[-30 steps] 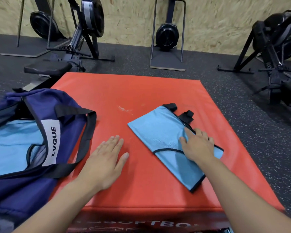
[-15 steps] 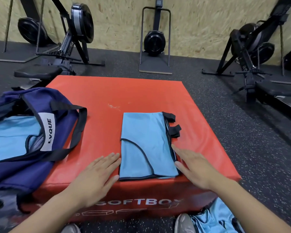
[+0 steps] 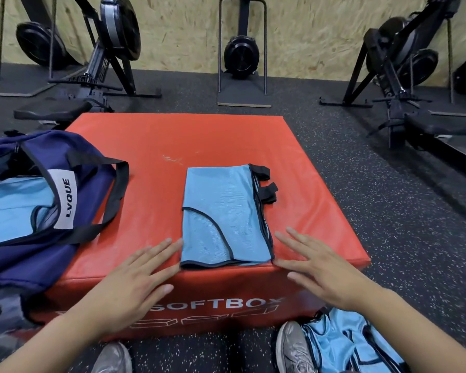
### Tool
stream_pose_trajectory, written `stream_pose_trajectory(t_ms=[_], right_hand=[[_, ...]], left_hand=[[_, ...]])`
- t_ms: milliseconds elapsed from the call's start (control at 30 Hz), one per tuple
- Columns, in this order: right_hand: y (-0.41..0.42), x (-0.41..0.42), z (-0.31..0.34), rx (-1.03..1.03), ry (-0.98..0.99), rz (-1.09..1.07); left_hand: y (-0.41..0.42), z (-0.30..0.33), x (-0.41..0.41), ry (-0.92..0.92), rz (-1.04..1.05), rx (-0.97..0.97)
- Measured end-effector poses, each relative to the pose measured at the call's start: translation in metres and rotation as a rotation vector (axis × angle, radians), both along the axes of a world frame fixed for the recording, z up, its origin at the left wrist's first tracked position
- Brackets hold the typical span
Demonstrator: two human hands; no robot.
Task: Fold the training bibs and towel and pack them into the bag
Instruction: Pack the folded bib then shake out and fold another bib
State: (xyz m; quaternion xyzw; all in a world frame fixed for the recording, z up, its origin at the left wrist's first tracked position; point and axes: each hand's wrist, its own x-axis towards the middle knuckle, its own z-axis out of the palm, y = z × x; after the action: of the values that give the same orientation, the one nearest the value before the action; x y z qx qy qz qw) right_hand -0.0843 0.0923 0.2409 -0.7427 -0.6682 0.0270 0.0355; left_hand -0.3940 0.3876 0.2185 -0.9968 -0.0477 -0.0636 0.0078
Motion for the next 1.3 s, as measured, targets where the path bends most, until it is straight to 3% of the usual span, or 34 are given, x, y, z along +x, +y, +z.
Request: stream_pose_trajectory(t_ms=[267, 433, 633, 800, 967, 1067, 1167, 1300], right_hand=[[0.027, -0.006, -0.006, -0.006, -0.089, 0.062], [0.03, -0.007, -0.011, 0.08, -0.046, 0.059], [0.034, -0.022, 0.015, 0.354, 0.257, -0.016], [0.044, -0.03, 0.065, 0.4, 0.746, -0.106], [0.096, -0.011, 0.07, 0.535, 0.893, -0.276], [0.127, 0.009, 0.047, 0.358, 0.761, -0.417], [0.142, 0.02, 0.017, 0.116, 0.486, -0.486], [0.153, 0.016, 0.01, 0.193, 0.326, -0.528]], left_hand=[[0.003, 0.001, 0.015, 0.027, -0.087, 0.055], [0.002, 0.007, 0.011, 0.022, -0.067, -0.087], [-0.013, 0.044, 0.004, -0.13, 0.053, -0.563], [-0.021, 0.089, 0.022, -0.343, 0.109, -0.831], [0.004, 0.088, 0.07, -0.466, 0.24, -0.992], [0.03, 0.063, 0.104, -0.315, 0.328, -1.013], [0.043, 0.028, 0.121, -0.068, 0.37, -0.852], [0.048, 0.016, 0.127, -0.108, 0.419, -0.773]])
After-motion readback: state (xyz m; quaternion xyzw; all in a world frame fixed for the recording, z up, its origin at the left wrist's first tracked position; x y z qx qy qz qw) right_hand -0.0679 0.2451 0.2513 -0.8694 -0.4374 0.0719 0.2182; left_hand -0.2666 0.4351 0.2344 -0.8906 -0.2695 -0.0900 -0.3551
